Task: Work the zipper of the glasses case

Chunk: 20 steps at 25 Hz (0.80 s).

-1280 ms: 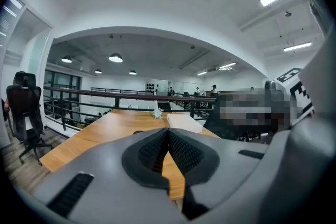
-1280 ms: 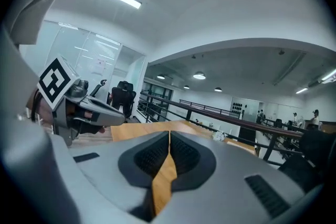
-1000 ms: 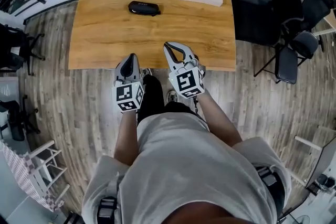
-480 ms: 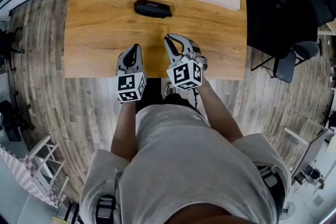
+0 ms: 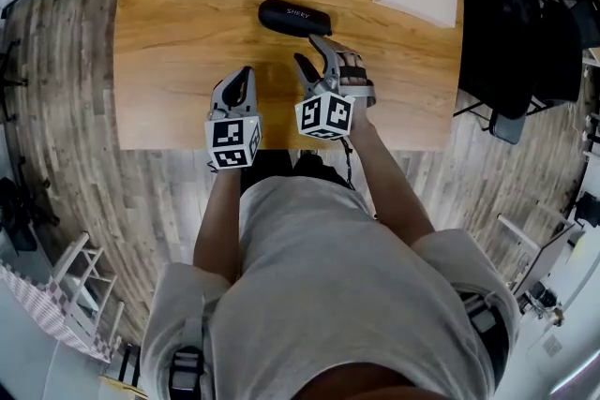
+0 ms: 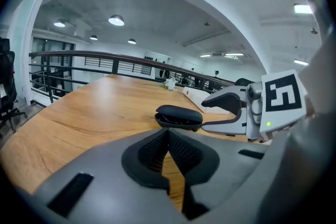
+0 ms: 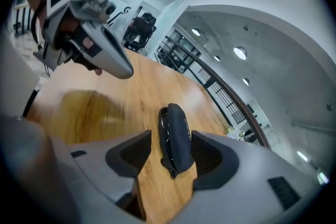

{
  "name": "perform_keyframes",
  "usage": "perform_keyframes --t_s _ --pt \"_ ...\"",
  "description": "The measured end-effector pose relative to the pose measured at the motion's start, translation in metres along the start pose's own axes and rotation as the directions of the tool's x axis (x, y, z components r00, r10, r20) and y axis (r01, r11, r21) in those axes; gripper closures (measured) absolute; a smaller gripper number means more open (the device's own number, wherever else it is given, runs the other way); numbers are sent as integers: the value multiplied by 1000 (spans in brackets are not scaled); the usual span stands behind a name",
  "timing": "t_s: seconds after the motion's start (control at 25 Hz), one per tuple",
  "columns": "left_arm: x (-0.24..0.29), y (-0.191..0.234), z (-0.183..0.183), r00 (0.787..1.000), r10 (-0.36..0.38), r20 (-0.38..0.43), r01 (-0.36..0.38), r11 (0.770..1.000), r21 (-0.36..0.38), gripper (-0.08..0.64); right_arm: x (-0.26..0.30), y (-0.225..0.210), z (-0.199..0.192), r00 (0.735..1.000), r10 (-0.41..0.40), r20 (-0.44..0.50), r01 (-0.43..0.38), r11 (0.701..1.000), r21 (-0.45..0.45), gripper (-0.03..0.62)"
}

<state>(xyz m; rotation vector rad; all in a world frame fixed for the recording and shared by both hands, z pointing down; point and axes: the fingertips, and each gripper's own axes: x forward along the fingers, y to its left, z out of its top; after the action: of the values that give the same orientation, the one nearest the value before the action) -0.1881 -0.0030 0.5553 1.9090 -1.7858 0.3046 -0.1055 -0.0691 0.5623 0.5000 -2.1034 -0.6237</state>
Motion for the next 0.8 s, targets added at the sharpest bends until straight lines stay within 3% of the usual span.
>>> perform_keyframes --t_s 0.16,0.4,0.8 --pt "9 19 0 1000 -16 -22 16 1000 4 537 30 7 -6 996 -15 -92 2 989 -147 321" --pt "21 39 4 998 -37 -56 36 999 -16 537 53 5 -11 985 -16 -173 -23 975 -223 278" --pt "36 59 16 995 -64 -78 62 998 -25 537 80 -20 -22 967 -48 -250 -41 941 -337 272"
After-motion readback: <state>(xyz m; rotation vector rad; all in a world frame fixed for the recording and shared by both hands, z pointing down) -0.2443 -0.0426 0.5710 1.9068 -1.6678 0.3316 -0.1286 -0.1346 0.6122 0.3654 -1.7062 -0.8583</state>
